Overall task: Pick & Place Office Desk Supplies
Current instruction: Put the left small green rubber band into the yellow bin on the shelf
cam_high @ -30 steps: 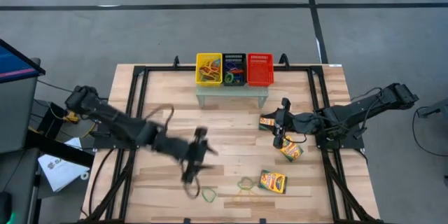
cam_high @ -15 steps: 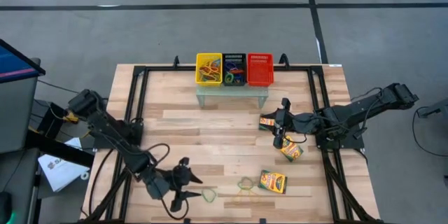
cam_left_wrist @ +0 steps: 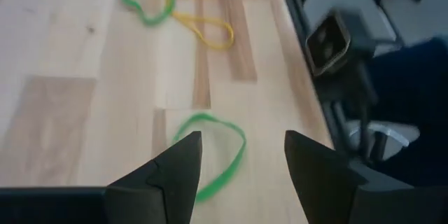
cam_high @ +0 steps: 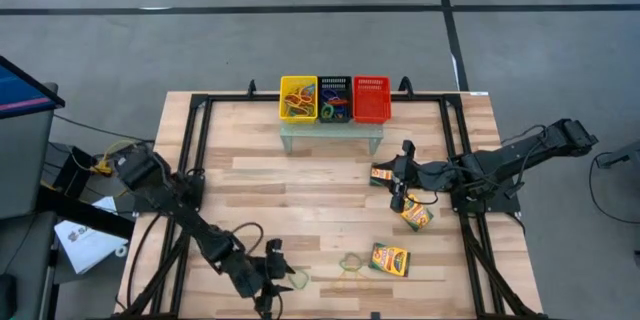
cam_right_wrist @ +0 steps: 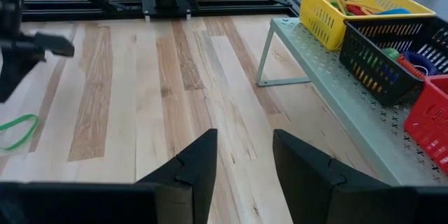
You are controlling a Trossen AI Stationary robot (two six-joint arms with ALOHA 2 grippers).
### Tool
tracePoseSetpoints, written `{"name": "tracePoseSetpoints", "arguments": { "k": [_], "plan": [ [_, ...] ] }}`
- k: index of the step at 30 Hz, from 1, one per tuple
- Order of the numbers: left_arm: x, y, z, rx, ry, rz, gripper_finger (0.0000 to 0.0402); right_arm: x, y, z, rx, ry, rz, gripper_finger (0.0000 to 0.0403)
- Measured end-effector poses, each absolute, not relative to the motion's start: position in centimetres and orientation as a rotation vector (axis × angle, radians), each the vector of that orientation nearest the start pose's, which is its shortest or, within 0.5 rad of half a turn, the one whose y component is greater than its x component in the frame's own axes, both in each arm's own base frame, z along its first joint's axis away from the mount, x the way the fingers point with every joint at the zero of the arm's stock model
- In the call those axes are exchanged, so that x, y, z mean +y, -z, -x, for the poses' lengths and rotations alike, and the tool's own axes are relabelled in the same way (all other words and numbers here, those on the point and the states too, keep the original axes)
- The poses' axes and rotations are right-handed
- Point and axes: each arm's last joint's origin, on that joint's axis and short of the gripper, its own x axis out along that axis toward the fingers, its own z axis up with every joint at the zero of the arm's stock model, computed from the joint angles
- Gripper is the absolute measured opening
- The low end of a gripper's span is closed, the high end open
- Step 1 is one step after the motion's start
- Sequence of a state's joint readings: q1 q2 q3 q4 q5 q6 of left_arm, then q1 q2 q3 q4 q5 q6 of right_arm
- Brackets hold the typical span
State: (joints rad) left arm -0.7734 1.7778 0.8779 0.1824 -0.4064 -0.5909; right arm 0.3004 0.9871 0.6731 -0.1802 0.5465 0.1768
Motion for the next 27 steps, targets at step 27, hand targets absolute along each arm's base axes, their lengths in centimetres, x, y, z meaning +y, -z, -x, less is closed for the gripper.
{"name": "tracePoseSetpoints", "arguments": {
  "k": [27],
  "plan": [
    [-23.3, -9.9, -26.0, 0.777, 0.077, 0.073, 0.0052, 4.7, -26.1, -20.2, 0.431, 0.279, 0.032, 0.0136]
  ]
}}
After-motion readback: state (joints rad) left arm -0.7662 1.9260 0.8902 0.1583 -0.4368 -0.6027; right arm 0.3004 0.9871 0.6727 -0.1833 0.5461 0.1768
